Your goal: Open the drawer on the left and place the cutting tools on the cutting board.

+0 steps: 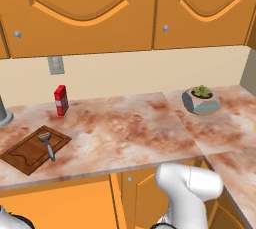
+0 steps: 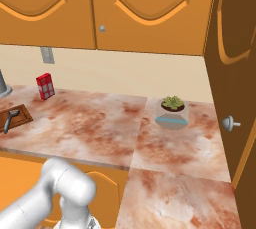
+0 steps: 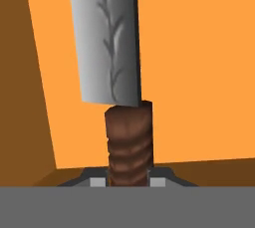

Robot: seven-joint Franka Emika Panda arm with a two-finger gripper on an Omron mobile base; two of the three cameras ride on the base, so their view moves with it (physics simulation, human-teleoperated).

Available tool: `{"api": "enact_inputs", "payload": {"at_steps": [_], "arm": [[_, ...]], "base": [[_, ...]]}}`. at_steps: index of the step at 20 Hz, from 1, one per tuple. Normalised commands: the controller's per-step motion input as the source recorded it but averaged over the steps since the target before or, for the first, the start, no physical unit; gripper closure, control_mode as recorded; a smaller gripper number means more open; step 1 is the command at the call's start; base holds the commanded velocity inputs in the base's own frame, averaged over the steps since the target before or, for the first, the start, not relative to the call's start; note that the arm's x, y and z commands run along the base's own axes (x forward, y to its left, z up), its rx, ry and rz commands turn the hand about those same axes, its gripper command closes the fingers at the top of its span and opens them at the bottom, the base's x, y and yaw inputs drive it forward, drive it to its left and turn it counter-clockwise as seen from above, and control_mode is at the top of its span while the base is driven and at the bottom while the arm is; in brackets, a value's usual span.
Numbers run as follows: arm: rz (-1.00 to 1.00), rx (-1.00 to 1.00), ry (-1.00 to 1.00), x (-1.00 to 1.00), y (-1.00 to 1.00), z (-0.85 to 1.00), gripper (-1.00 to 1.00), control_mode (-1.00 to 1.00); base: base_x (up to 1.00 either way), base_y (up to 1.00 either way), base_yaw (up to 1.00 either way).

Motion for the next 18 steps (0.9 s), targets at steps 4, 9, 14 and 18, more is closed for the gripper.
{"api": "enact_inputs", "payload": {"at_steps": [4, 9, 14, 18], "arm": [[0.01, 0.02, -0.08, 0.19, -0.29, 0.73, 1.0, -1.0], [0.05, 0.02, -0.05, 0.37, -0.35, 0.63, 1.0, -1.0], [0.09, 0.03, 0.0, 0.61, -0.45, 0.5, 1.0, -1.0], [0.11, 0.01, 0.0, 0.82, -0.4, 0.32, 1.0, -1.0]], "base": [[0.0, 0.0, 0.0], [0.0, 0.0, 0.0], [0.0, 0.0, 0.0], [0.0, 0.0, 0.0]]}}
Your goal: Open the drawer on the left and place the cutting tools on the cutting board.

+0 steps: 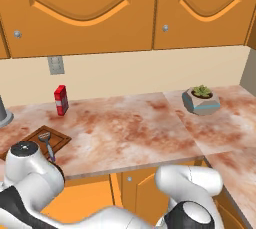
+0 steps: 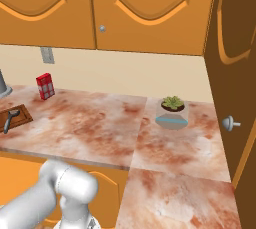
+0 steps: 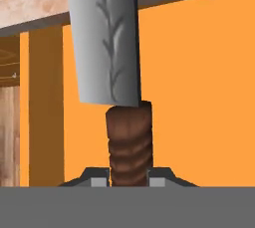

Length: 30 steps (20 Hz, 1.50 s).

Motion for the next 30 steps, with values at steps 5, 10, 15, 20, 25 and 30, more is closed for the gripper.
{"api": "enact_inputs", "payload": {"at_steps": [5, 10, 15, 20, 25, 30], "arm": [[0.09, 0.02, 0.0, 0.86, -0.26, 0.22, 1.0, -1.0], [0.01, 0.0, 0.0, 0.72, -0.09, 0.01, 1.0, -1.0], [0.0, 0.0, 0.0, 0.74, 0.0, 0.05, 1.0, -1.0], [0.0, 0.0, 0.01, 0.66, 0.0, 0.06, 1.0, -1.0], [0.0, 0.0, 0.0, 0.54, 0.0, 0.0, 1.0, -1.0], [0.0, 0.0, 0.01, 0.37, 0.0, 0.0, 1.0, -1.0]], "base": [[0.0, 0.0, 0.0], [0.0, 0.0, 0.0], [0.0, 0.0, 0.0], [0.0, 0.0, 0.0], [0.0, 0.0, 0.0], [0.0, 0.0, 0.0]]}}
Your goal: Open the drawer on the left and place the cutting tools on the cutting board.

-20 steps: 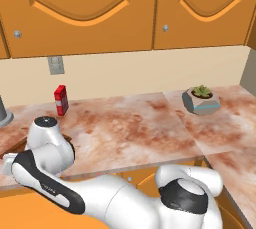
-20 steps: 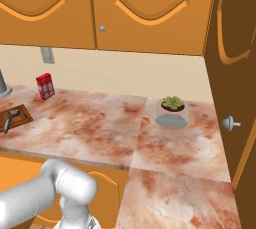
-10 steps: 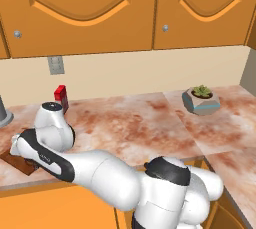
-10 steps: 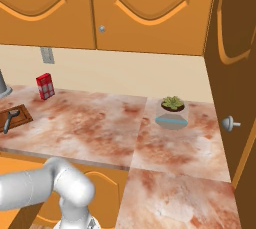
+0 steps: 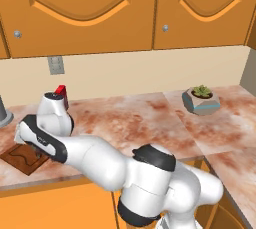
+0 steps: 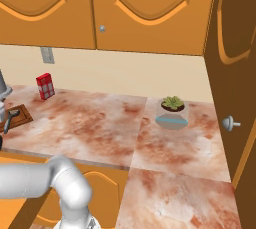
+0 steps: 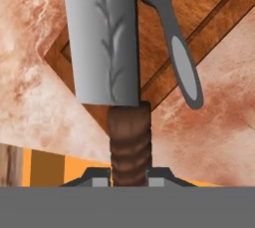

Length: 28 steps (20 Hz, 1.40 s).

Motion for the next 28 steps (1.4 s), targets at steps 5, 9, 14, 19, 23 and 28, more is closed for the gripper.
{"api": "enact_inputs", "payload": {"at_steps": [5, 9, 14, 19, 23, 28], "arm": [[0.0, 0.0, 0.01, 0.33, 0.0, 0.0, 1.0, -1.0], [0.0, 0.0, 0.02, 0.18, 0.0, -0.03, 1.0, -1.0], [0.0, 0.0, 0.07, 0.1, 0.0, -0.14, 1.0, -1.0], [0.0, 0.0, 0.11, 0.03, 0.03, -0.23, 1.0, -1.0], [0.0, -0.03, 0.05, 0.01, 0.1, -0.22, 1.0, -1.0], [0.0, -0.04, 0.0, 0.06, 0.18, -0.13, 1.0, -1.0]], "base": [[0.0, 0.0, 0.0], [0.0, 0.0, 0.0], [0.0, 0.0, 0.0], [0.0, 0.0, 0.0], [0.0, 0.0, 0.0], [0.0, 0.0, 0.0]]}}
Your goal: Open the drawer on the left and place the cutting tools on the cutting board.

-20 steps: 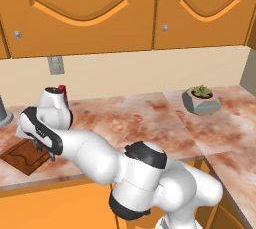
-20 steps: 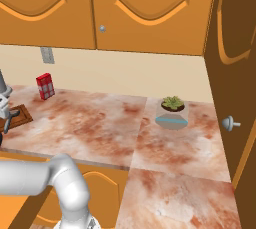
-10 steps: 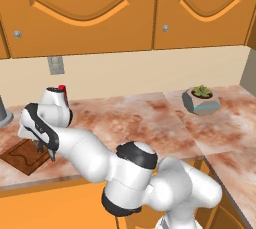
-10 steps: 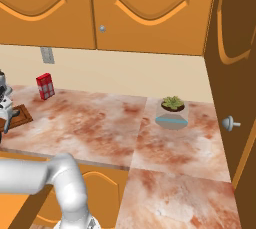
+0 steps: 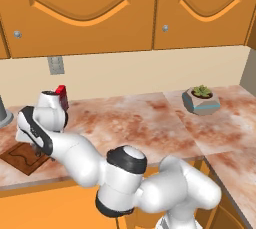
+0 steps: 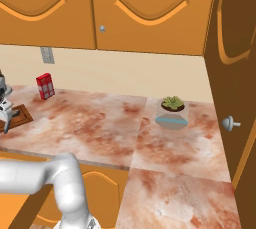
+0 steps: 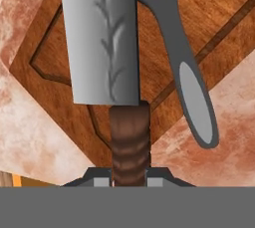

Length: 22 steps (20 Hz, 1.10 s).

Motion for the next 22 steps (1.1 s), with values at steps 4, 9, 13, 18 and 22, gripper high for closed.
{"api": "enact_inputs", "payload": {"at_steps": [4, 9, 13, 18, 22], "arm": [[0.0, -0.04, 0.0, 0.15, 0.2, -0.04, 1.0, -1.0], [0.0, -0.04, 0.0, 0.24, 0.24, -0.03, 1.0, -1.0], [0.0, -0.02, 0.03, 0.2, 0.19, -0.15, 1.0, -1.0], [0.0, -0.01, 0.09, 0.06, 0.16, -0.32, 1.0, -1.0], [0.0, 0.0, 0.06, 0.0, 0.17, -0.22, 1.0, -1.0]], "base": [[0.0, 0.0, 0.0], [0.0, 0.0, 0.0], [0.0, 0.0, 0.0], [0.0, 0.0, 0.0], [0.0, 0.0, 0.0]]}}
